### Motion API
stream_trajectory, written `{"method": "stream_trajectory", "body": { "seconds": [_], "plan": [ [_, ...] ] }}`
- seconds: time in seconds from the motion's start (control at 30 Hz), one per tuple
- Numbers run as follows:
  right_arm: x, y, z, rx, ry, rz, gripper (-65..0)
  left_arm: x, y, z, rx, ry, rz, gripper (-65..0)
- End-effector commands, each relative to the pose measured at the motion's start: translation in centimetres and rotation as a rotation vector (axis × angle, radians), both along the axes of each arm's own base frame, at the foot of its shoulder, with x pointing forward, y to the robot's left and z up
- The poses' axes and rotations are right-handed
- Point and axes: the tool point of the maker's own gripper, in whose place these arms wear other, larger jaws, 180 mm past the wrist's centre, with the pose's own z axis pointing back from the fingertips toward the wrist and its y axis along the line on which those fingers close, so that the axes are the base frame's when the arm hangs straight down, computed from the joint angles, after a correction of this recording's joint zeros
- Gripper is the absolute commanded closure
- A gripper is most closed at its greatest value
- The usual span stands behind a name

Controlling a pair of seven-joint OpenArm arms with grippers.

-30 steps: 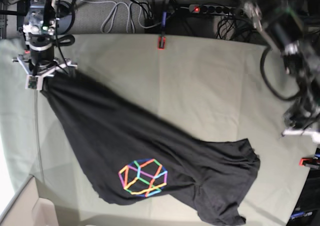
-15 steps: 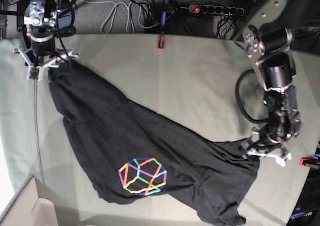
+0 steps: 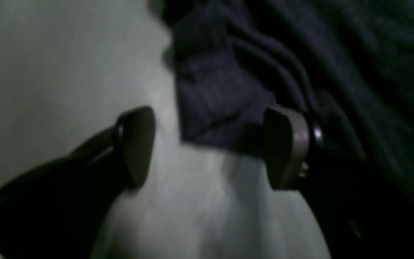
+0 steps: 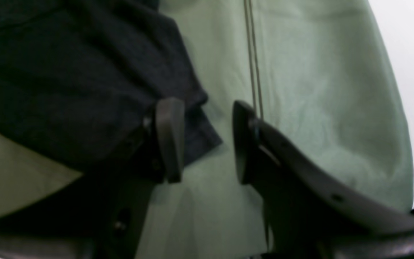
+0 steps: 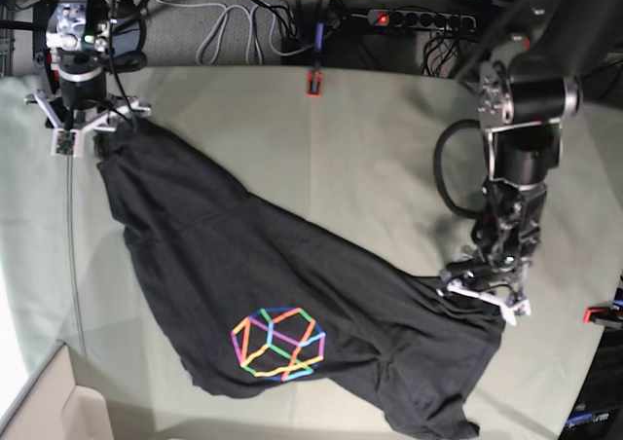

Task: Layout the t-shirt on the table in an organized manner, then fold the t-shirt properly
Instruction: 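Pull the shirt edge outward with the left gripper to flatten it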

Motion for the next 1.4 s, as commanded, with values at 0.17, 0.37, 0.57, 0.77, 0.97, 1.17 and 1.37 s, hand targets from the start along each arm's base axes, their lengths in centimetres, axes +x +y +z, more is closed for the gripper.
{"method": "stream_trajectory", "body": {
  "seconds": [0.17,0.37,0.57,0.77,0.97,1.17,1.37],
  "plan": [
    [0.7,-0.4,1.1,-0.023,-0.04,0.008,-23.3,1.2,0.1,1.2,0.015,-0.043,-0.004,-45.5],
    [1.0,-0.5,1.3,-0.026,-0.047,0.009,-23.3,0.8,1.9,1.2,0.032,-0.04,0.018,-9.0],
    [1.0,-0.8,0.3,-0.02,-0.027,-0.004,-23.3,0.5,3.8,1.6,0.058,-0.038,0.033,0.0],
    [0.1,-3.7,0.3,-0.046,-0.022,-0.079,-23.3,-2.5,4.5,-1.1,-0.072,0.1,0.103,-0.2],
    [-0.6,-5.3,0.7,-0.068,-0.026,-0.119,-23.2,-6.3,8.2,1.2,-0.097,0.049,0.197,-0.2],
    [-1.5,-5.7,0.5,-0.072,-0.008,-0.129,-23.2,-9.5,8.5,8.2,0.049,-0.09,0.128,-0.2],
    [-2.9,-5.6,0.0,-0.078,0.023,-0.124,-23.1,-14.5,9.4,12.6,0.161,-0.136,0.116,-0.2]
  ]
}}
